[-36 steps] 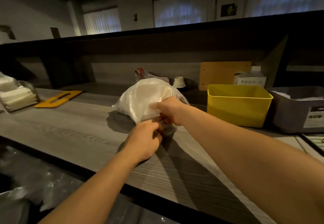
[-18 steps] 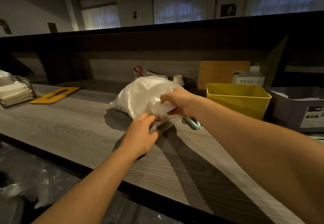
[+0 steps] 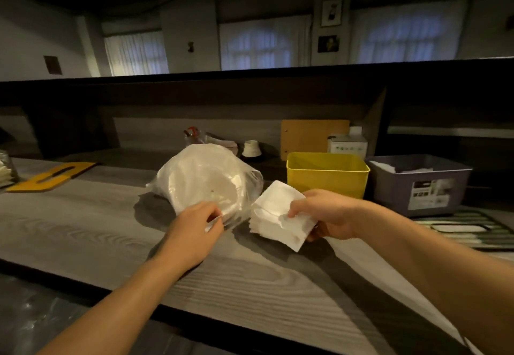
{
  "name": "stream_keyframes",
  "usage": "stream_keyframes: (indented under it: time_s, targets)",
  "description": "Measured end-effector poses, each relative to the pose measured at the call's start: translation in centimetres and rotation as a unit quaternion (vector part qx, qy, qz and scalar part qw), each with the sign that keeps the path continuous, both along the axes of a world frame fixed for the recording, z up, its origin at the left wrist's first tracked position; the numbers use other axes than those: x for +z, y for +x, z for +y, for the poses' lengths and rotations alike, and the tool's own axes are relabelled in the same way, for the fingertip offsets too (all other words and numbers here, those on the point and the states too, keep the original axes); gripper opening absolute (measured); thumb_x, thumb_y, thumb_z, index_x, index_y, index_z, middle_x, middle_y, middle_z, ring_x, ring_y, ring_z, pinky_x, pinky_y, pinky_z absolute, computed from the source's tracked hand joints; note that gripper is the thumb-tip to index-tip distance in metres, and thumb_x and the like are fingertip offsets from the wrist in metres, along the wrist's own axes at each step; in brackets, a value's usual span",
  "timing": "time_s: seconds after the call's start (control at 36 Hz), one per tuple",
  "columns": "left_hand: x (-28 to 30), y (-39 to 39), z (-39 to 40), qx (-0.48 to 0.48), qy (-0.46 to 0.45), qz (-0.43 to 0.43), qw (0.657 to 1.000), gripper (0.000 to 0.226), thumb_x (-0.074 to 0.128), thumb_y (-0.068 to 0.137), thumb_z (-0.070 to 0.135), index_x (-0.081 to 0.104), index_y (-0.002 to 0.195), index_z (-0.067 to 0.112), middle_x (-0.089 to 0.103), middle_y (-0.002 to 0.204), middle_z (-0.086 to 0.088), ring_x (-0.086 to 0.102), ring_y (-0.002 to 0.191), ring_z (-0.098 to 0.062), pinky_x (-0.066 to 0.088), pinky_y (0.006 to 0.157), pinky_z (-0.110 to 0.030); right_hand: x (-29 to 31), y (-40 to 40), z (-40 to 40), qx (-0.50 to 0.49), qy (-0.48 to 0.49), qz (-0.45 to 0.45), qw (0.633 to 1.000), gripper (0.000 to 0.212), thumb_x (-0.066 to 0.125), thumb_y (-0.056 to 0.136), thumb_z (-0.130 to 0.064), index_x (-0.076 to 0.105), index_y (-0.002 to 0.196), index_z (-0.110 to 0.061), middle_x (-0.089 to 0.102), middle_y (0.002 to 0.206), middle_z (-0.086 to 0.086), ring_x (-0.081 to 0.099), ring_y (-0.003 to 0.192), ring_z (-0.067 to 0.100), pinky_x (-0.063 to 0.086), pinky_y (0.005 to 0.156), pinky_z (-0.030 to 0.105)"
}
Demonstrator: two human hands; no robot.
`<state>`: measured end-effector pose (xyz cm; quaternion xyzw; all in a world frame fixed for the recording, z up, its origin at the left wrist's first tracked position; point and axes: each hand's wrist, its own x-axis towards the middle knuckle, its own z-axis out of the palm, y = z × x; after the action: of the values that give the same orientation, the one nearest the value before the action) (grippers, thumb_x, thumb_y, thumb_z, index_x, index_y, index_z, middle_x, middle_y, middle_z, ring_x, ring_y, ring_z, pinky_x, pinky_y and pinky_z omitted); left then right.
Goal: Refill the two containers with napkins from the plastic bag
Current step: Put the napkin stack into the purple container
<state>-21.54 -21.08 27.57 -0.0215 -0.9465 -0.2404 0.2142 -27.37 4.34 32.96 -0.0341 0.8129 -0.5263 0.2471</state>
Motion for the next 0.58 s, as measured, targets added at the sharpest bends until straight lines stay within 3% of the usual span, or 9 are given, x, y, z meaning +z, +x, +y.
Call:
stream_keyframes:
  time_s: [0.11,0.25,0.36,0.42,0.47,0.53,0.58]
  targets:
    - [0.8,1.2,2.5,-0.031,0.093,0.016,0.995,0.014,0.06,0.098,0.023,0.06,0.084,0.025,0.064,0.083,0.008,0.059,0.08,-0.008,0.049,0.071,-0.028,-1.1,1.3,3.6,-0.022,-0.065,-0.005,0.998,0.043,0.067,0.091,-0.012,0.049,0.13,-0.014,0.058,0.124,0.009,0.061,0.109,0.028,0.056,0.081,0.033]
    - [0.9,1.7,8.3,-0.081,0.181,-0.029,0.98,0.017,0.059,0.099,0.019,0.06,0.084,0.025,0.062,0.071,0.01,0.057,0.068,0.002,0.042,0.059,-0.012,-1.2,2.6,7.2,-0.022,-0.124,-0.004,0.992,0.028,0.064,0.091,-0.005,0.058,0.114,-0.018,0.064,0.118,0.008,0.063,0.108,0.027,0.055,0.086,0.035]
    - [1.3,0.2,12.5,-0.078,0.279,-0.127,0.949,0.012,0.054,0.102,0.024,0.064,0.095,0.022,0.065,0.09,0.001,0.06,0.087,-0.016,0.047,0.07,-0.029,-1.1,3.4,9.7,-0.014,-0.245,0.023,0.969,0.029,0.061,0.089,0.001,0.067,0.114,-0.013,0.075,0.103,0.007,0.071,0.097,0.026,0.057,0.079,0.037]
    - [1.5,-0.5,14.1,-0.083,0.357,-0.176,0.914,0.014,0.053,0.104,0.023,0.066,0.101,0.017,0.067,0.101,-0.004,0.062,0.095,-0.02,0.053,0.081,-0.036,-0.7,3.8,10.7,-0.006,-0.328,0.032,0.944,0.037,0.066,0.08,-0.002,0.068,0.116,-0.012,0.075,0.104,0.008,0.073,0.092,0.026,0.06,0.072,0.035]
    - [1.6,-1.2,15.3,-0.102,0.466,-0.212,0.853,0.015,0.054,0.102,0.019,0.066,0.101,0.011,0.07,0.104,-0.012,0.064,0.098,-0.027,0.053,0.089,-0.042,-0.4,3.9,11.5,0.002,-0.387,0.041,0.921,0.047,0.068,0.073,-0.006,0.068,0.119,-0.014,0.073,0.111,0.01,0.073,0.092,0.026,0.06,0.068,0.033]
    - [1.6,-2.0,16.2,-0.117,0.548,-0.234,0.794,0.014,0.054,0.1,0.013,0.066,0.094,0.009,0.073,0.096,-0.014,0.067,0.091,-0.03,0.054,0.082,-0.041,-0.6,3.8,11.7,0.005,-0.39,0.053,0.919,0.044,0.071,0.076,-0.002,0.069,0.117,-0.015,0.073,0.111,0.009,0.072,0.094,0.026,0.061,0.071,0.034]
    - [1.7,-2.9,17.1,-0.121,0.577,-0.238,0.772,0.013,0.06,0.093,0.009,0.064,0.081,0.011,0.068,0.088,-0.018,0.065,0.084,-0.03,0.051,0.075,-0.038,-1.3,3.4,11.4,-0.017,-0.357,0.049,0.933,0.038,0.065,0.082,0.002,0.068,0.116,-0.014,0.074,0.108,0.008,0.072,0.094,0.025,0.059,0.074,0.036]
